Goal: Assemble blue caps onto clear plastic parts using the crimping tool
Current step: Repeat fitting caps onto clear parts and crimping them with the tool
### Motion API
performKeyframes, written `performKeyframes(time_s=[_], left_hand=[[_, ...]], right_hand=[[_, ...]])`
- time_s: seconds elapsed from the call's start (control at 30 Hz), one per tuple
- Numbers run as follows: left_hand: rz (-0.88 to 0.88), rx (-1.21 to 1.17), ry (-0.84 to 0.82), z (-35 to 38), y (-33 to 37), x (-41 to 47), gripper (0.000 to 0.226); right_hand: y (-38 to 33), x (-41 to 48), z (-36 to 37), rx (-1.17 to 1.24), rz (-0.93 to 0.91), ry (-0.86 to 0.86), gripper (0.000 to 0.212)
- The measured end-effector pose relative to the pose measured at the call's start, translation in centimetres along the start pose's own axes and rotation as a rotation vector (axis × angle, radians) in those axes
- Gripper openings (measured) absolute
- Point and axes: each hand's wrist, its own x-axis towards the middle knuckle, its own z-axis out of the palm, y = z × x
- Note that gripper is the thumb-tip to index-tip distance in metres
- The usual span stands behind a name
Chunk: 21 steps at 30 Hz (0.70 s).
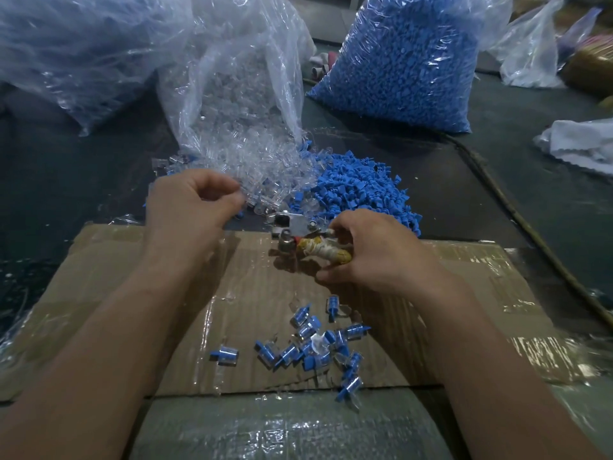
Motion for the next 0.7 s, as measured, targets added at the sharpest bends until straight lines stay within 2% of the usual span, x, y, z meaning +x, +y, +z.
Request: performKeyframes(time_s=[0.07, 0.17, 0.3, 0.47, 0.7], left_hand=[[0.020, 0.153, 0.055, -0.1, -0.7, 0.5, 0.019], [0.048, 0.350, 0.048, 0.1, -1.5, 0.8, 0.031], [0.045, 0.531, -0.033, 0.3, -2.2, 1.0, 0.040], [0.048, 0.644, -0.084, 0.5, -2.4, 1.1, 0.031], [0.086, 0.611, -0.059, 0.5, -2.4, 1.1, 0.012]], right_hand=[[-0.1, 0.1, 0.0, -0.022, -0.016, -0.024, 0.050], [0.0, 0.1, 0.1, -0.036, -0.051, -0.055, 0.048], [0.2, 0.1, 0.2, -0.063, -0.069, -0.102, 0.064], [0.3, -0.2, 0.0, -0.044, -0.082, -0.135, 0.074], [0.3, -0.3, -0.5, 0.051, -0.050, -0.109, 0.059]])
